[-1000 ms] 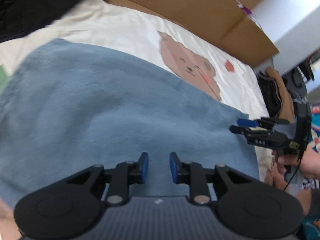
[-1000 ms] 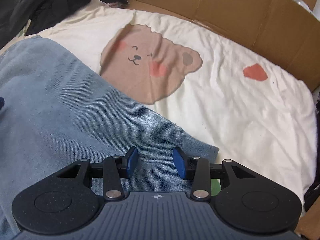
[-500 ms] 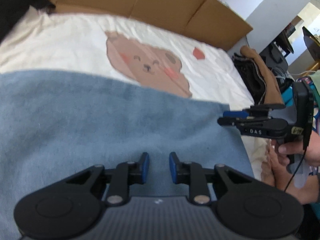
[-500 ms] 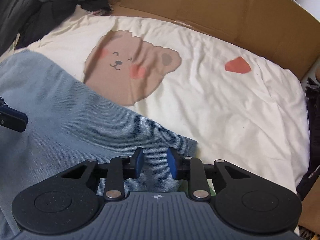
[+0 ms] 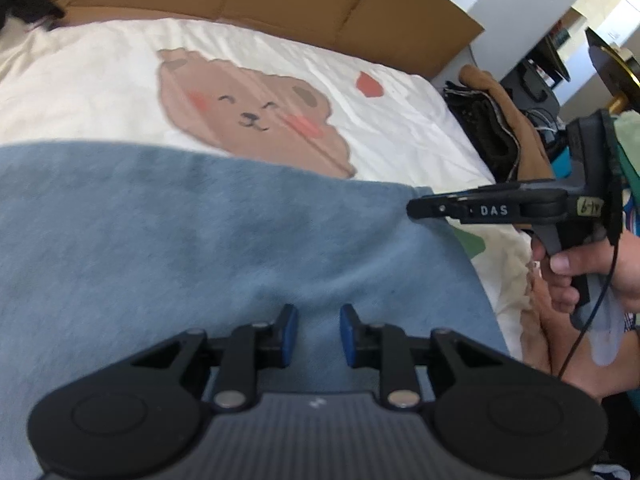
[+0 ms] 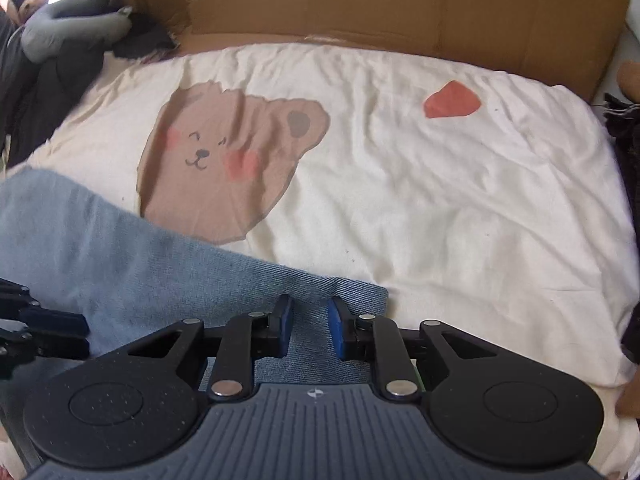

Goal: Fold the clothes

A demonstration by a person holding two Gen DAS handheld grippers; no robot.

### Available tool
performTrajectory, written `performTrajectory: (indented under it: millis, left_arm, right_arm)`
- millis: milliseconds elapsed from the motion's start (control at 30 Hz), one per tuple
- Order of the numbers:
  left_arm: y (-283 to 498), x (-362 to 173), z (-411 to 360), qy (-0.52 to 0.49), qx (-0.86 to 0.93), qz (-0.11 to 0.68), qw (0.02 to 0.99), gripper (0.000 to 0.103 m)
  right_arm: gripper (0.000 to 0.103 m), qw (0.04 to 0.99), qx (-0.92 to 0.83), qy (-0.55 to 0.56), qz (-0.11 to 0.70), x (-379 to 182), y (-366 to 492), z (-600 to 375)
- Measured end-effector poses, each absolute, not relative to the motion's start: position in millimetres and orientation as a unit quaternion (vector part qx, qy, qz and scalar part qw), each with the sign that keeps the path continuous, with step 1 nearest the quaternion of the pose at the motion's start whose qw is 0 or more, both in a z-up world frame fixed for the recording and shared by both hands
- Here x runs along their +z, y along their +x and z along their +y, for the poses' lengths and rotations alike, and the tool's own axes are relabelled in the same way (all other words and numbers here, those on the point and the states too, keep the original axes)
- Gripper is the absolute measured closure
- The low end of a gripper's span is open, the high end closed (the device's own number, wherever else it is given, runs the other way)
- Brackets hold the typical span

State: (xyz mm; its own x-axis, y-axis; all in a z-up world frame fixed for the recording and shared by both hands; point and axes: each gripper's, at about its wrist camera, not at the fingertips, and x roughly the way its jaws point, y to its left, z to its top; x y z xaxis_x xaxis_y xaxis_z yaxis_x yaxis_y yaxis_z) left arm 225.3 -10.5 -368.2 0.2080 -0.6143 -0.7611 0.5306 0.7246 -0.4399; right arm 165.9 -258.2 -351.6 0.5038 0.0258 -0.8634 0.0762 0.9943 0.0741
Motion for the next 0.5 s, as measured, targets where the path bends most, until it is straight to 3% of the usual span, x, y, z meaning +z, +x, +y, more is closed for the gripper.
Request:
performTrajectory:
  millis: [333,500]
  left_arm:
    - [251.2,-371.4,-50.3,0.001,-0.375,0.497,0.783,0.08]
    - [266.7,-370.0,-61.3,0.035,-0.362,0.485,0.795,0.1]
  right_arm:
    - [0.077,0.862,-0.012,0.02,0.507,-343.1,120.9,-247.3]
    - [0.076,0.855,-0.01,0.025,0.518,-345.0,99.5,-237.6]
